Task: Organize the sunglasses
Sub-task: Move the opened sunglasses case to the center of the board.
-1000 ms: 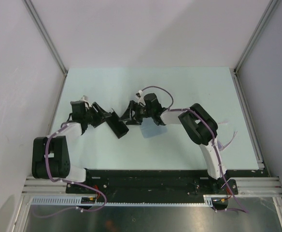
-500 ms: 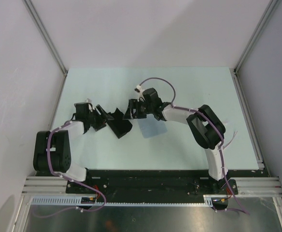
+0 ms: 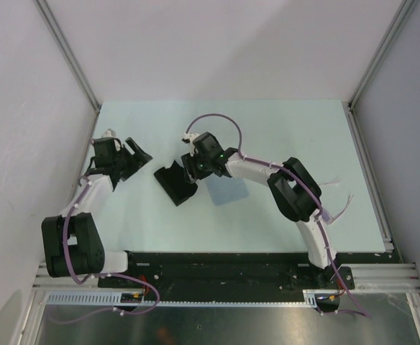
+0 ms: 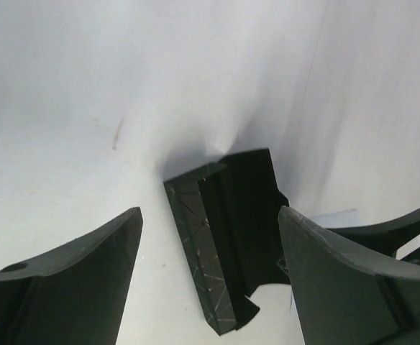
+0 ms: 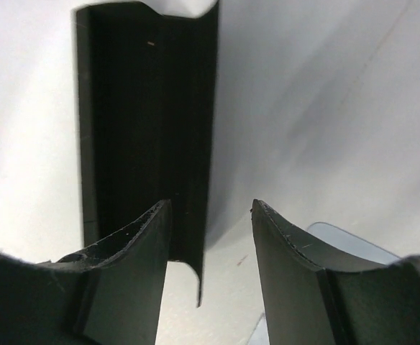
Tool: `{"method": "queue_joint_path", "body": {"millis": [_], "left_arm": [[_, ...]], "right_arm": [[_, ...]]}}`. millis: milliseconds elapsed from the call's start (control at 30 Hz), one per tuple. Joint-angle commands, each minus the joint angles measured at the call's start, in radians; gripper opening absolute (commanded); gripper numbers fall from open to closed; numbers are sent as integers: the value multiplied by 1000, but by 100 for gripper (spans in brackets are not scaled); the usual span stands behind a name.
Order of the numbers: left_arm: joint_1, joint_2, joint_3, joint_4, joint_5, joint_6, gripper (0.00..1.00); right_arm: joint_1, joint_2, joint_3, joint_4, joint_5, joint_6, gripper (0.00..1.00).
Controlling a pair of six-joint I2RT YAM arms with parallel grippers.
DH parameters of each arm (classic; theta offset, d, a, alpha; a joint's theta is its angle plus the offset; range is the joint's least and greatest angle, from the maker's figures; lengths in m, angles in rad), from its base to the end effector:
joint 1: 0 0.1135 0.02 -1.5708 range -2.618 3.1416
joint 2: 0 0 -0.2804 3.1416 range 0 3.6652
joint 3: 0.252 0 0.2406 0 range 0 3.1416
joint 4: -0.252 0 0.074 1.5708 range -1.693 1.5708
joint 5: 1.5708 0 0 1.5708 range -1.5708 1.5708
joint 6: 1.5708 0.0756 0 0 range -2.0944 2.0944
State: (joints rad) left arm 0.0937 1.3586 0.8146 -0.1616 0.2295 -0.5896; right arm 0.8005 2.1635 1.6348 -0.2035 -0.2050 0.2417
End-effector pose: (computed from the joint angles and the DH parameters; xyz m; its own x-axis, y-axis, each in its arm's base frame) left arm 0.3040 0.0113 0.2226 -0.5818 -0.5985 -0.5507 -0.2914 0.7856 -0.5459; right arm 0.3498 0.3826 0.1814 -0.6454 -0.3287 -0.6895 -0.6732 0.6713 0.3101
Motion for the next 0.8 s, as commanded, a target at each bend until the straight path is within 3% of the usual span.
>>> {"method": "queue_joint_path", "body": {"millis": [0, 133, 333, 500, 767], "left_arm": [[46, -44, 54, -64, -24, 42, 82], [69, -41, 66, -67, -7, 37, 82], [78, -29, 72, -67, 13, 33, 83], [87, -26, 81, -69, 21, 37, 83], [89, -23, 70, -67, 44, 33, 83]], "right_arm": [[0, 44, 68, -66, 99, -54, 53], [0, 48, 77, -77, 92, -85, 50], [2, 30, 60, -102, -7, -165, 29], [0, 7, 43, -117, -31, -194, 20], [-3, -21, -9, -76, -25, 56, 8]]}}
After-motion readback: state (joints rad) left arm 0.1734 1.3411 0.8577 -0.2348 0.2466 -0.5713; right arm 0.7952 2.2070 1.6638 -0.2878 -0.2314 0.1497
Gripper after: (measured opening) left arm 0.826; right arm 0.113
